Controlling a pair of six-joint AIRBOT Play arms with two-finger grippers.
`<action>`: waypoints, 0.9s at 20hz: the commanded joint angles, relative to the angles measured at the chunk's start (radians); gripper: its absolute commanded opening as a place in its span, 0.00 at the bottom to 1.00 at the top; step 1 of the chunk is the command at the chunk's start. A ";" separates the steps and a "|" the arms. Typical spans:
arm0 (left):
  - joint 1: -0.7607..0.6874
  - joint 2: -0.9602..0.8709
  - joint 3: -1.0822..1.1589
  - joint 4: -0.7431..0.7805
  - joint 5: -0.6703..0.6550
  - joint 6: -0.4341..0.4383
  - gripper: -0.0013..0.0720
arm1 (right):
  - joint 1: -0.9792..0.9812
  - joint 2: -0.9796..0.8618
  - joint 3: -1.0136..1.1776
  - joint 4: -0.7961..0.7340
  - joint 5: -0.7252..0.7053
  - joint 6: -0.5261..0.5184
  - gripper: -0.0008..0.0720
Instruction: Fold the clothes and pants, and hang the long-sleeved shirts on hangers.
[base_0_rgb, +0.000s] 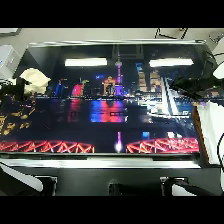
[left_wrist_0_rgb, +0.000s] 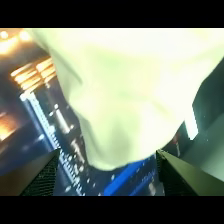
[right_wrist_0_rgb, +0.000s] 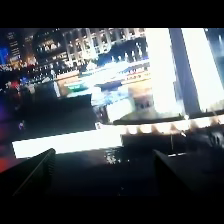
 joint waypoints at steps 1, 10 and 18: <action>-0.019 -0.080 0.005 -0.166 0.151 0.127 1.00 | 0.001 0.000 0.000 0.001 0.006 0.010 0.96; -0.107 -0.052 0.006 -0.232 0.174 0.263 0.05 | 0.001 0.004 0.004 -0.021 0.146 0.017 0.96; -0.390 0.554 0.005 0.090 -0.203 0.555 0.05 | 0.000 0.113 0.108 -0.151 0.129 -0.217 0.96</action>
